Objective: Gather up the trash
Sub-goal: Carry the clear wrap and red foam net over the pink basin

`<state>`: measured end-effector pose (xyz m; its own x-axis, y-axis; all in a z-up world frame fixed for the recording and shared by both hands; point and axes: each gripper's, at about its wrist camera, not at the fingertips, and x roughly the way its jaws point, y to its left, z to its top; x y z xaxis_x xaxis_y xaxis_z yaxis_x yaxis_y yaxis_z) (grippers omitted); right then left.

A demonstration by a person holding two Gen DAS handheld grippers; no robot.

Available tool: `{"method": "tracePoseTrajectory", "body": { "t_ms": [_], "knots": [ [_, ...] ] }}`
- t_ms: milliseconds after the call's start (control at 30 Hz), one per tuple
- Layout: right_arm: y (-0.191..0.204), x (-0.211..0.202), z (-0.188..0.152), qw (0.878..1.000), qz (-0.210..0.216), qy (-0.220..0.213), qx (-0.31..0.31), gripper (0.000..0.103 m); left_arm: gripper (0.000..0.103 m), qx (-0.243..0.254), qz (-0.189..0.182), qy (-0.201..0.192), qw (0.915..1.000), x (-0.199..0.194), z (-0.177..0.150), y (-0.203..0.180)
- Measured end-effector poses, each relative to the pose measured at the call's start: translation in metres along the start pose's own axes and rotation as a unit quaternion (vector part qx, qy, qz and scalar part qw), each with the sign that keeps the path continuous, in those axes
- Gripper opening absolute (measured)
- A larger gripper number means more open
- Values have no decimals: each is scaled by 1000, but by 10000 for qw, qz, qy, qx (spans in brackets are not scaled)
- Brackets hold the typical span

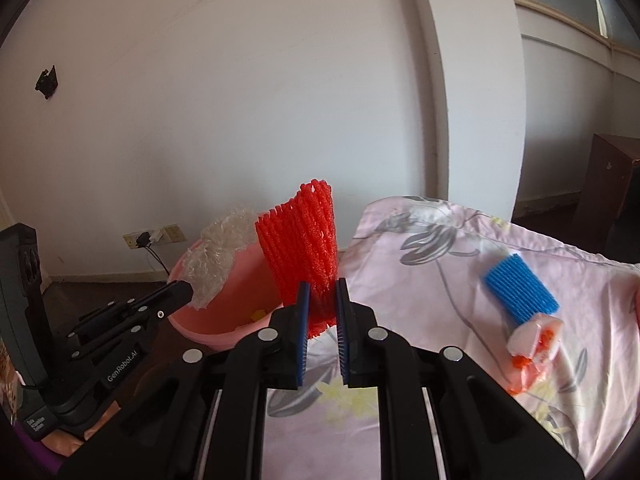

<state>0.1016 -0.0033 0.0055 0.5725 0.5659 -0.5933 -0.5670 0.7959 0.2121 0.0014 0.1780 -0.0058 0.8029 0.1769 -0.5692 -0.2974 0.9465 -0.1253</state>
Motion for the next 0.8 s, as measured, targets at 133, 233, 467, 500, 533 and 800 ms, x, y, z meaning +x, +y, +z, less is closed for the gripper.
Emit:
{"method": "tracePoseTrajectory", "body": {
  "t_ms": [133, 233, 467, 500, 533, 800],
  "knots": [
    [8, 14, 7, 9999, 77, 42, -52, 13, 4, -21, 133, -1, 9999, 5, 0, 9],
    [13, 24, 11, 9998, 138, 84, -72, 13, 4, -69, 218, 5, 9997, 7, 0, 19],
    [29, 47, 16, 9993, 258, 169, -192, 13, 4, -146, 395, 70, 9991, 15, -1, 33],
    [31, 51, 17, 9992, 272, 186, -206, 13, 4, -172, 420, 86, 9989, 16, -1, 36],
    [33, 55, 17, 9991, 284, 212, -215, 13, 4, -188, 435, 101, 9988, 16, -1, 38],
    [46, 83, 18, 9983, 347, 389, -270, 13, 4, -215, 567, 249, 9978, 25, -3, 48]
  ]
}}
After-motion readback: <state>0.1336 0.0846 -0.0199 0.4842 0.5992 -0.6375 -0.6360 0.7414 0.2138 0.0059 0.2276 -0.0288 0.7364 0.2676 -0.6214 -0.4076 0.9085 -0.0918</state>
